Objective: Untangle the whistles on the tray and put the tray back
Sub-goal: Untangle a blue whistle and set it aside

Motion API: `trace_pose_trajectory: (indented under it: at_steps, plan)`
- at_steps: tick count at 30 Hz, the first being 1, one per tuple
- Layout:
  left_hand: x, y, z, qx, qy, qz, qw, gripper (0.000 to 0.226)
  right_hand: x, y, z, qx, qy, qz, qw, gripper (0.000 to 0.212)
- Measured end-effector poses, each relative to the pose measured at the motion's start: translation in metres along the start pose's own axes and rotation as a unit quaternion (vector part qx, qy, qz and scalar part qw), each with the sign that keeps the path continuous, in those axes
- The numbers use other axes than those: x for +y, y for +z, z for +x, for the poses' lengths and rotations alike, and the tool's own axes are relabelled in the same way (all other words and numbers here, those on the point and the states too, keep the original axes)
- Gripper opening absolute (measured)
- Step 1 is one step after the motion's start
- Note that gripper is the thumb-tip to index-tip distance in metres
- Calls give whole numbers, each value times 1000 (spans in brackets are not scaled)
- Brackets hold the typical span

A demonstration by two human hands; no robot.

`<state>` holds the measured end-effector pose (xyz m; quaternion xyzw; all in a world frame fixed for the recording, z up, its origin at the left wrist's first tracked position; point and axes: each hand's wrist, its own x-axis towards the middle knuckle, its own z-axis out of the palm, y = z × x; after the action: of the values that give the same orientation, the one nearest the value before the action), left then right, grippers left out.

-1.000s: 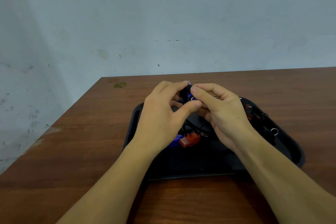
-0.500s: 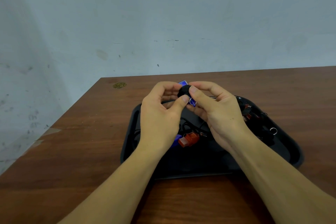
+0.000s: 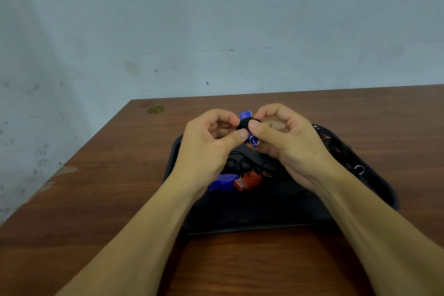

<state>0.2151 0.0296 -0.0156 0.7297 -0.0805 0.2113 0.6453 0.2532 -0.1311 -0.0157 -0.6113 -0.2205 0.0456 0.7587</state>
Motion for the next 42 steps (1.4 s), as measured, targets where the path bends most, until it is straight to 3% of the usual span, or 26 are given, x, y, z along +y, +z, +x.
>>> trace_pose_trajectory:
  at_steps: [5,14,16,21,26,31,42]
  plan:
    - [-1,-3,0,-33,4,19,999,16,-1,-8,0,-39,17,-19,999,20]
    - [-5,-2,1,-60,32,63,996,10,4,-7,1,-21,-16,-93,995,4]
    - [-7,0,0,-50,34,70,996,10,6,-7,1,-15,-15,-108,994,11]
    - [-9,0,2,-22,13,42,999,15,9,-5,2,-2,20,-50,999,3]
    - [-10,1,2,-20,43,71,996,19,7,-7,3,11,16,-57,998,20]
    - [-12,4,2,-6,57,90,994,17,4,-7,2,14,15,-62,998,22]
    - [-9,3,3,-2,54,129,990,24,-26,-13,17,93,6,-166,982,18]
